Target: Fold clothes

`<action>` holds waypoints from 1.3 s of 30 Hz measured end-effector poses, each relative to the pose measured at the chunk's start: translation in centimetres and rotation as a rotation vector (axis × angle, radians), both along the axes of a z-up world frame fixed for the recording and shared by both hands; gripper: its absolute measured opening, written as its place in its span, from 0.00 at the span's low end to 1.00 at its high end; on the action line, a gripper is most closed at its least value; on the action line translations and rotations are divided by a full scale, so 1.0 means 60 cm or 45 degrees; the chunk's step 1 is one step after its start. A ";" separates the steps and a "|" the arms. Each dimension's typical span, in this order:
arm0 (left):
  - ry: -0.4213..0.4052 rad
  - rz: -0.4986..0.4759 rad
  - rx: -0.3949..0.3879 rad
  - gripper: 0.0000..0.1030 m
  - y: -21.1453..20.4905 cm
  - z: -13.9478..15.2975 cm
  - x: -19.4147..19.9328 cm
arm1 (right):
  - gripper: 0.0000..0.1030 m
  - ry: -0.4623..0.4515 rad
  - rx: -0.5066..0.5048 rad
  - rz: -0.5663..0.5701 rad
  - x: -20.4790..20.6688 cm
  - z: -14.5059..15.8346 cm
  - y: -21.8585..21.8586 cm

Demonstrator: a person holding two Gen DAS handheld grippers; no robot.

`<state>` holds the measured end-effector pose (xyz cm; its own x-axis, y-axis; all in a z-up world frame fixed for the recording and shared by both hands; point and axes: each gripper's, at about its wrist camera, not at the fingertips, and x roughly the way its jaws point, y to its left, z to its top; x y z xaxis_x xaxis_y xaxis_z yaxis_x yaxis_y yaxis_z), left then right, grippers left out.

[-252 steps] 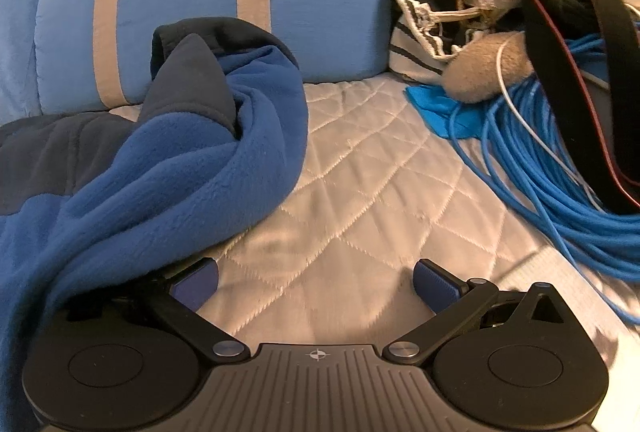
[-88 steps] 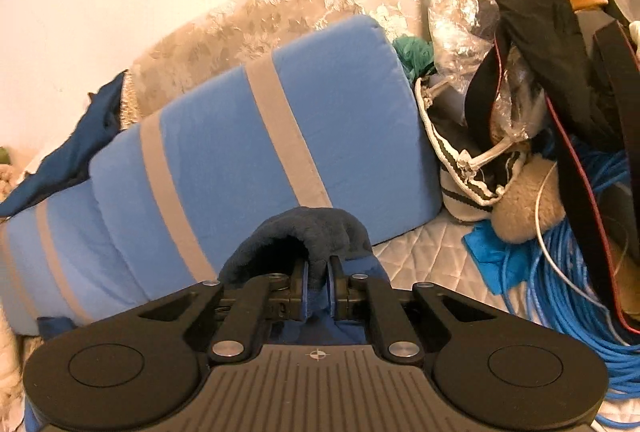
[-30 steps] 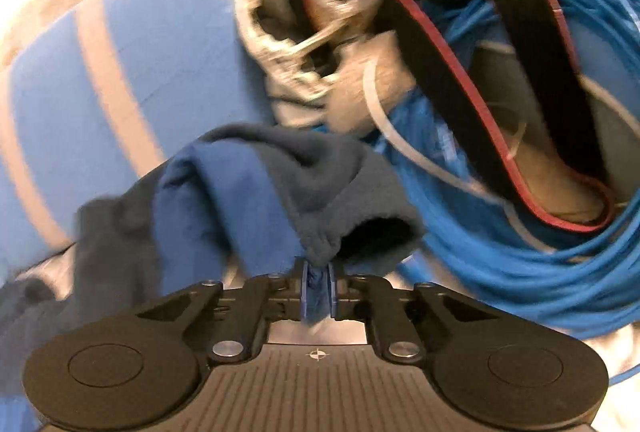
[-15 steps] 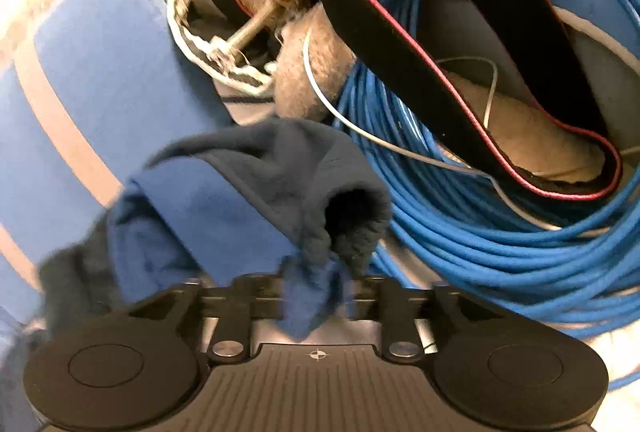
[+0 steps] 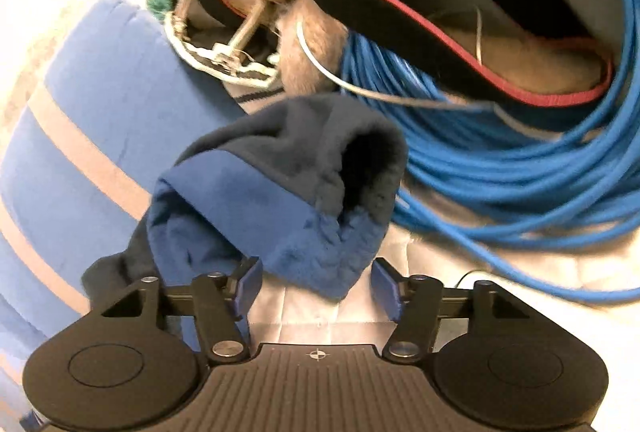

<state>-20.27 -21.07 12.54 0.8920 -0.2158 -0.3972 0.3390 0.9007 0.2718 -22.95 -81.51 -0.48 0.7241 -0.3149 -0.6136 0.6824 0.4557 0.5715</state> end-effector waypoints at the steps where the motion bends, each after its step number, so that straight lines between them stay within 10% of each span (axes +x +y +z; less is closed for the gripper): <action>1: 0.001 0.000 0.001 1.00 -0.001 0.000 0.000 | 0.51 0.011 -0.008 -0.011 0.003 0.000 0.000; 12: 0.007 0.001 0.005 1.00 0.001 0.000 0.002 | 0.20 0.155 -0.127 -0.116 0.037 0.007 0.006; 25: 0.007 0.005 -0.004 1.00 0.002 0.000 0.000 | 0.13 0.706 -0.773 -0.079 -0.048 0.221 -0.040; 39: -0.003 0.003 -0.006 1.00 0.005 -0.001 -0.002 | 0.08 0.669 -1.007 -0.232 -0.222 0.290 -0.062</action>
